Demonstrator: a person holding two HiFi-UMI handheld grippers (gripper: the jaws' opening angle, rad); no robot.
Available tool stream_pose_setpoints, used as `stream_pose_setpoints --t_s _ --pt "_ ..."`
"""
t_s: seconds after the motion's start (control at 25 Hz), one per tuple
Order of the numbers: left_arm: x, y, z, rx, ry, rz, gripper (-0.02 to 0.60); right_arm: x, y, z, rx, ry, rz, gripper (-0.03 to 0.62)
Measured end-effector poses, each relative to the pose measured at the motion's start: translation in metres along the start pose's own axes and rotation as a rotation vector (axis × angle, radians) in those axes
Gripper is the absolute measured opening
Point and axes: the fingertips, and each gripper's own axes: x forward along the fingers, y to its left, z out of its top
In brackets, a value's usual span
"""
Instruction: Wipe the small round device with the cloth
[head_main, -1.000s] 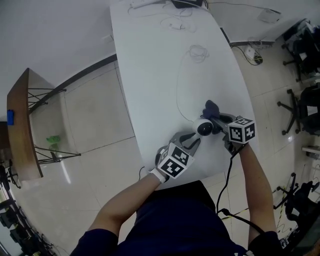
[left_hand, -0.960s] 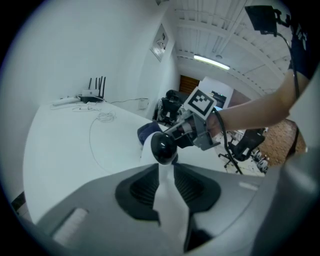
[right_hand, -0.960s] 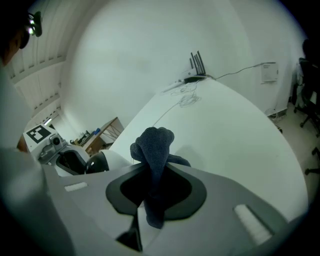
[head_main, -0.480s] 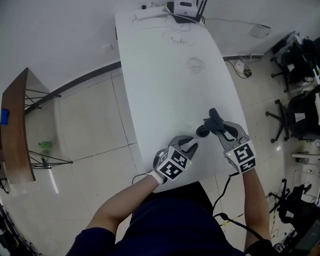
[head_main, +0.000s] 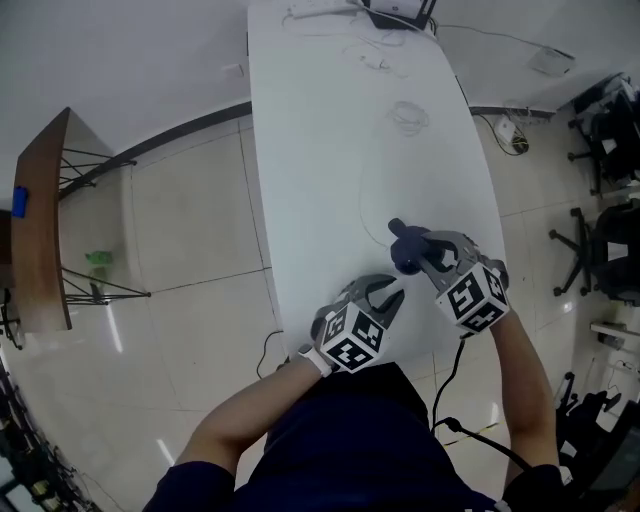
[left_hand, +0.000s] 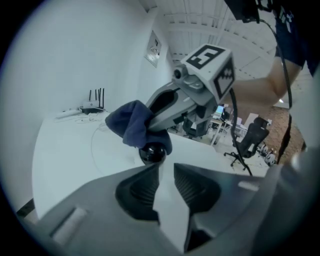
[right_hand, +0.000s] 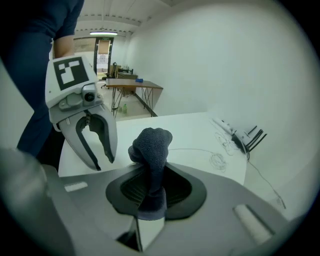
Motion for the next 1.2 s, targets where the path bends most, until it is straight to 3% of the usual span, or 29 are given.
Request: stream_pose_setpoints --t_s 0.2,0.36,0.72,0.84,0.92,1.08,1.2 --pt "0.016 -0.006 -0.008 -0.039 0.039 0.006 0.094 0.019 -0.010 -0.018 0.120 -0.016 0.204 0.064" --pt "0.026 -0.008 -0.017 -0.058 0.066 0.008 0.095 0.035 -0.011 -0.022 0.147 -0.005 0.365 0.064" --pt "0.034 -0.003 -0.028 -0.121 0.066 0.017 0.106 0.093 0.003 -0.048 0.056 0.154 0.615 0.064" --pt "0.034 0.000 -0.031 -0.125 0.068 0.019 0.107 0.106 0.010 -0.057 0.030 0.203 0.641 0.063" --pt "0.035 0.001 -0.033 -0.128 0.070 0.019 0.109 0.112 0.012 -0.058 0.066 0.212 0.643 0.063" --pt "0.029 0.005 -0.038 -0.148 0.081 0.015 0.109 0.115 0.005 -0.053 0.289 0.157 0.576 0.063" --pt "0.017 0.005 -0.039 -0.162 0.075 0.013 0.107 0.097 -0.014 -0.045 0.513 0.007 0.455 0.063"
